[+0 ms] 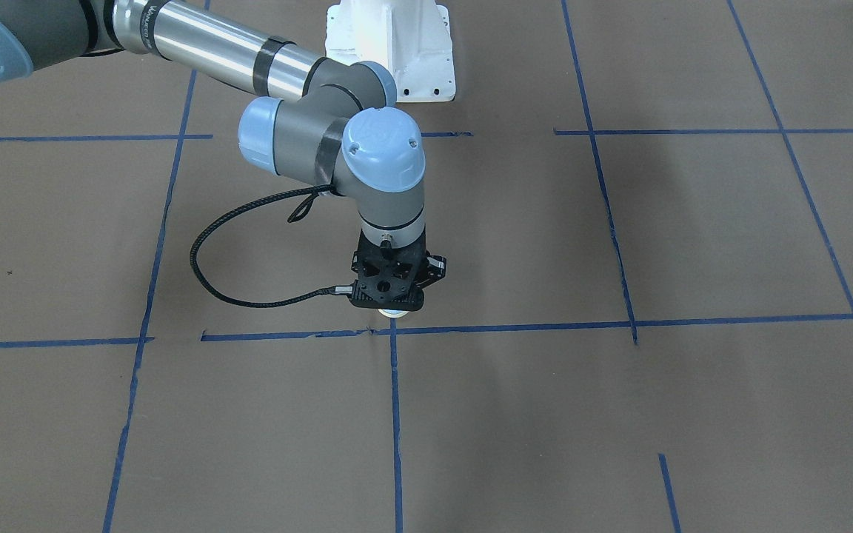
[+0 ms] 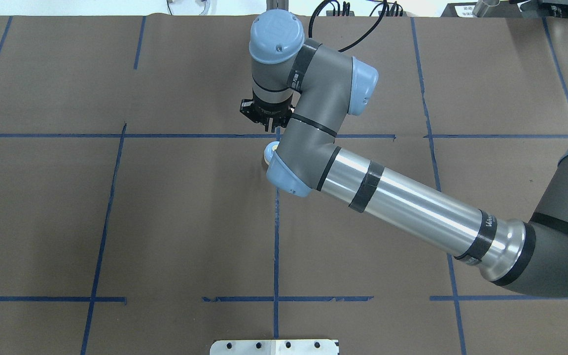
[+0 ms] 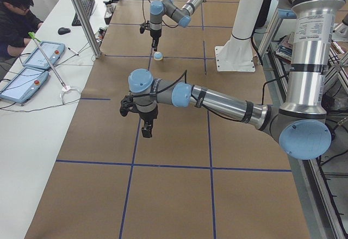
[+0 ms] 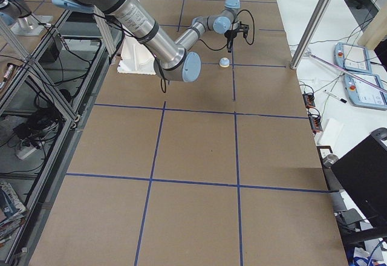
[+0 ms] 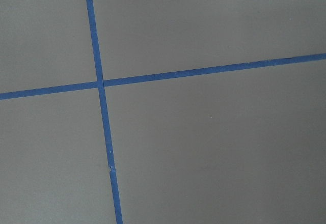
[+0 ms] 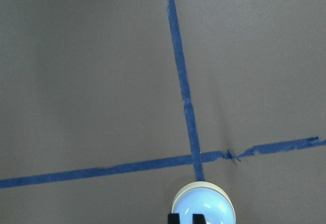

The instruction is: Place and press bell with both arms

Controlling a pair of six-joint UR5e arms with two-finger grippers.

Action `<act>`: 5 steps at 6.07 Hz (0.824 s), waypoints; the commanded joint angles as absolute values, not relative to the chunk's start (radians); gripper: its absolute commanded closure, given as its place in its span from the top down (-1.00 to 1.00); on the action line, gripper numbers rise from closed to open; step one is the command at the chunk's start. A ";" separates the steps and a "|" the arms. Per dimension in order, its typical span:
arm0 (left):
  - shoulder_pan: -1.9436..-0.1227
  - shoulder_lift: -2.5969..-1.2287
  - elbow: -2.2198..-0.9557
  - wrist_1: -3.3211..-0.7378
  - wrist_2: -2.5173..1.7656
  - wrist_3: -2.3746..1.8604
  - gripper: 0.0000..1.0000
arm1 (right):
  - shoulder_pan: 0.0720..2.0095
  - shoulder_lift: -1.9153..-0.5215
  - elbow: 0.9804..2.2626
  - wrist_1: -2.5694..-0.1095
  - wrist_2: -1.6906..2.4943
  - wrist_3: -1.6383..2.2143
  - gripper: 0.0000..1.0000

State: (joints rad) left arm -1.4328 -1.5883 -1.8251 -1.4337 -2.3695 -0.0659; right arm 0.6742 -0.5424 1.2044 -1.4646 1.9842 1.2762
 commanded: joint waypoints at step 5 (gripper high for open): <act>-1.459 -1.477 -1.822 -1.444 -2.345 -0.055 1.00 | 1.111 -1.008 1.541 -1.710 2.194 0.444 1.00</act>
State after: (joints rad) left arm -1.4426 -1.4906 -1.8228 -1.4465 -2.3494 -0.0567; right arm 1.0200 -0.8737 1.4336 -1.6535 2.1905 0.6627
